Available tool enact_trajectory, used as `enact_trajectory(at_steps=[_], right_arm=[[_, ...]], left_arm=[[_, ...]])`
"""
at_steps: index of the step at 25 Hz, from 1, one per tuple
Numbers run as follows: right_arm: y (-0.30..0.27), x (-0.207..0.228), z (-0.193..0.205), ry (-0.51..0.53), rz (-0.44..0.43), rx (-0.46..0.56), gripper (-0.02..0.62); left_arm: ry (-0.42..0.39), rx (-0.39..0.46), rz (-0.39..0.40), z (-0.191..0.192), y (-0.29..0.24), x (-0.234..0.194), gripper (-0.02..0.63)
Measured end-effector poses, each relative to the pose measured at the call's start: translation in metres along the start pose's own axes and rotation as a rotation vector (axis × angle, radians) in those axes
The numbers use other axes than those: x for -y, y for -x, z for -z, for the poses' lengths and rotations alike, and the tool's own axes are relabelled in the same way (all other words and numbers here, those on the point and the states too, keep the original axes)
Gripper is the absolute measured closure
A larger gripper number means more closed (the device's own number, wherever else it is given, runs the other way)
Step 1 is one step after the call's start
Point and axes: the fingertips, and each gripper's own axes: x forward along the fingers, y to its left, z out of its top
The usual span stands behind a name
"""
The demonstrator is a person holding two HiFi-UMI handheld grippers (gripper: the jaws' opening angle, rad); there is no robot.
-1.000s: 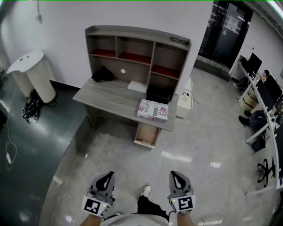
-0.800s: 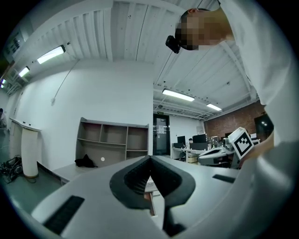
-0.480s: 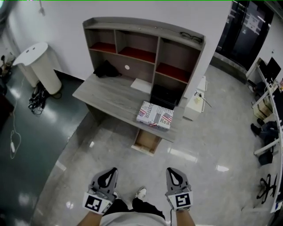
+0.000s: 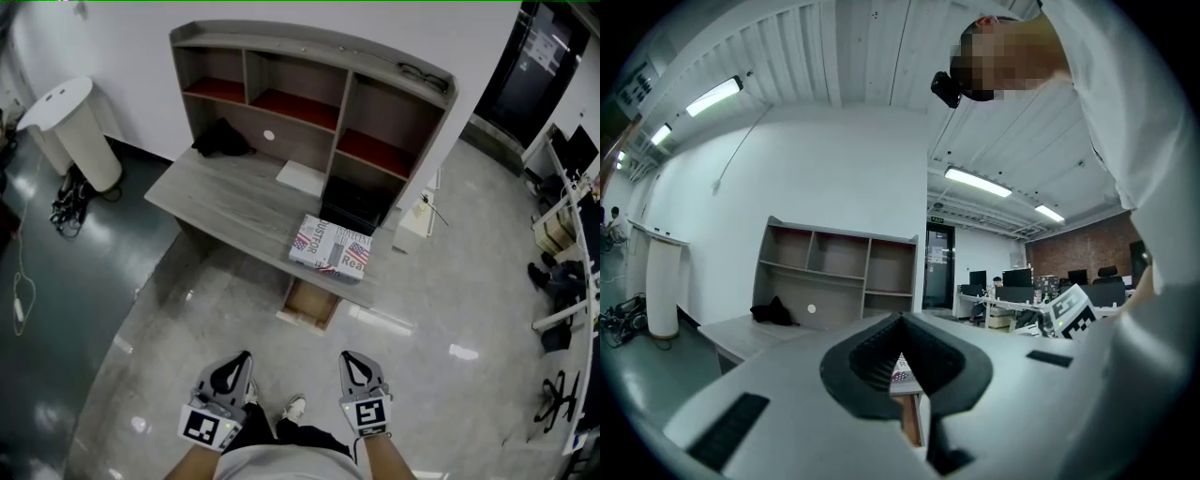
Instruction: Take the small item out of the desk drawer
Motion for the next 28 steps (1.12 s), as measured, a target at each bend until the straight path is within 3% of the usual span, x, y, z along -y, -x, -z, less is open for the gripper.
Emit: enact_trajectory(at_steps=[7,17,28], right_arm=[[-0.051,-0.007,0.013,0.054,0.007,-0.096,0.571],[-0.132,-0.018,0.072,0.126,-0.021,-0.216,0.569],[-0.198,-0.032,0.146,0.205,-0.072,-0.325,0.523]], left_arm=[[0.024,-0.001,0.038,0.007,-0.020,-0.036,0.589],[0.043,-0.071,0.100,0.064,-0.037,-0.065,0.589],[0.086,-0.151,0.097,0.133,-0.034,-0.085,0.589]])
